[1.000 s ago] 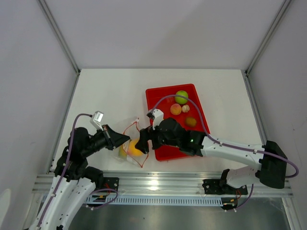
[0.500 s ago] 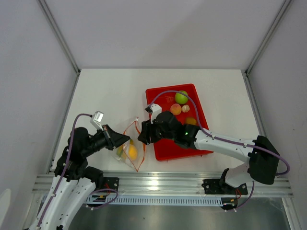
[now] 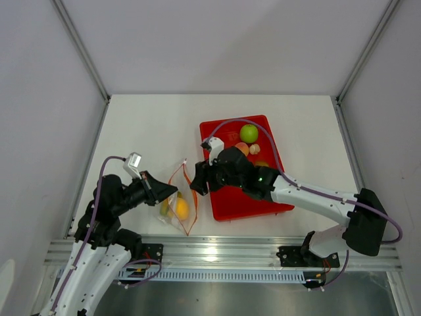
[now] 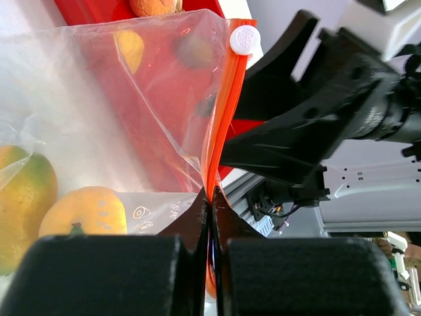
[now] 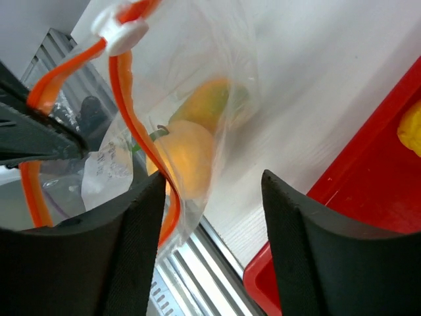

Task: Place the food in the zip-top bag and seal the zipper
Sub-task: Pick up the fake fruit from the bin, then place the fake fruit in the zipper food storage bag, then pick up the fake fruit from the bin, then place the fake fruit in the zipper food storage bag.

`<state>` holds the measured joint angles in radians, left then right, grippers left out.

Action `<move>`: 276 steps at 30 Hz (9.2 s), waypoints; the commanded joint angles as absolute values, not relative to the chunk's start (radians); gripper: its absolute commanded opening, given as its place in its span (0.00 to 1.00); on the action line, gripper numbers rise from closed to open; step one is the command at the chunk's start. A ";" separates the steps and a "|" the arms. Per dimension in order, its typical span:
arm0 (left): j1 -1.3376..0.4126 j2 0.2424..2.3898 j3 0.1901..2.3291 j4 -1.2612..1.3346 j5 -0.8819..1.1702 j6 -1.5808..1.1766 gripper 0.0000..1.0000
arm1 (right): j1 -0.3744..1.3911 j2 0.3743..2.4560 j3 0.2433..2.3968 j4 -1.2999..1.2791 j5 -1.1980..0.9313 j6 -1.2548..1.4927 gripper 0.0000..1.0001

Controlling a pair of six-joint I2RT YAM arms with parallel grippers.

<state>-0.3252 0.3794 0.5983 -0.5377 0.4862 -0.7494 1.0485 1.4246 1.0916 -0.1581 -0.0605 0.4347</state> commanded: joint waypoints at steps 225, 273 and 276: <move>-0.331 0.379 0.531 -0.422 0.531 -0.765 0.00 | 0.538 1.703 1.063 -0.379 0.488 0.718 0.78; -0.331 0.341 0.534 -0.479 0.514 -0.772 0.01 | 1.317 1.048 0.928 -0.180 0.152 0.233 0.00; -0.331 0.342 0.540 -0.483 0.517 -0.773 0.00 | 1.377 1.087 0.942 -0.140 0.170 0.197 0.00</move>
<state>-0.3252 0.3378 0.5159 -0.4824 0.5087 -0.7620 1.3289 1.0584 0.8940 -0.2165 0.1513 0.2646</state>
